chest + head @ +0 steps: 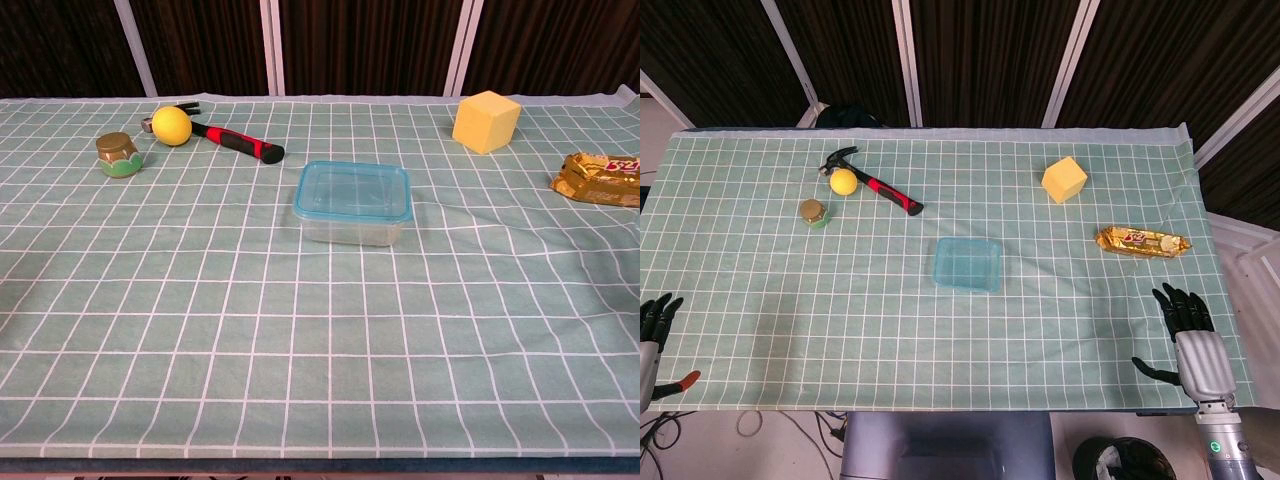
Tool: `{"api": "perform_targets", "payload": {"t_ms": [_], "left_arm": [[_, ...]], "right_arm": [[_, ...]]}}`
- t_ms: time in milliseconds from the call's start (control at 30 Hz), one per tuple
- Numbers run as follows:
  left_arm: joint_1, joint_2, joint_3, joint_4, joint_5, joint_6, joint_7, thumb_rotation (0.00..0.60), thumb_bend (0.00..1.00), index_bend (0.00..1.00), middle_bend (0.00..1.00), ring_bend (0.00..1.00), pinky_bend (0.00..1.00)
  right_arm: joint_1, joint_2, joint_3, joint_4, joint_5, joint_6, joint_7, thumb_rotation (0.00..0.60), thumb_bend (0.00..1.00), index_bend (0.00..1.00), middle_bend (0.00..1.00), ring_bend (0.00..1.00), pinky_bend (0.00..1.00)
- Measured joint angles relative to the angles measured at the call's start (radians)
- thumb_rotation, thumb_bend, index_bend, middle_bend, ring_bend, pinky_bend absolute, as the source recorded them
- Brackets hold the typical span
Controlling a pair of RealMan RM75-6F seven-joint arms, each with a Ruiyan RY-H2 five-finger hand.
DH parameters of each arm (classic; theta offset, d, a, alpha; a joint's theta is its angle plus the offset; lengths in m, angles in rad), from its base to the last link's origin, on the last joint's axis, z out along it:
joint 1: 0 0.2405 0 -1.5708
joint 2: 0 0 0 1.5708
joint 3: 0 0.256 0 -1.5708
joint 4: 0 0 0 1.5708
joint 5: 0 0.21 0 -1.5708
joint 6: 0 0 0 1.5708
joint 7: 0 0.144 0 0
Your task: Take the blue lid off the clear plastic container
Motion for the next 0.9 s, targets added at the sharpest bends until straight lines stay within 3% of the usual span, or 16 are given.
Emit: {"api": "perform_targets", "payload": {"t_ms": [667, 900], "left_arm": [[-0.002, 0.007, 0.006, -0.026, -0.001, -0.016, 0.026, 0.600, 0.00, 0.00, 0.00, 0.00, 0.00], [-0.021, 0.003, -0.019, -0.069, -0.036, -0.031, 0.071, 0.600, 0.00, 0.00, 0.00, 0.00, 0.00]], "right_arm": [[-0.001, 0.008, -0.001, -0.016, 0.011, -0.024, -0.007, 0.600, 0.22, 0.00, 0.00, 0.00, 0.00], [-0.007, -0.005, 0.020, -0.015, 0.043, -0.013, -0.022, 0.600, 0.22, 0.00, 0.00, 0.00, 0.00]]}}
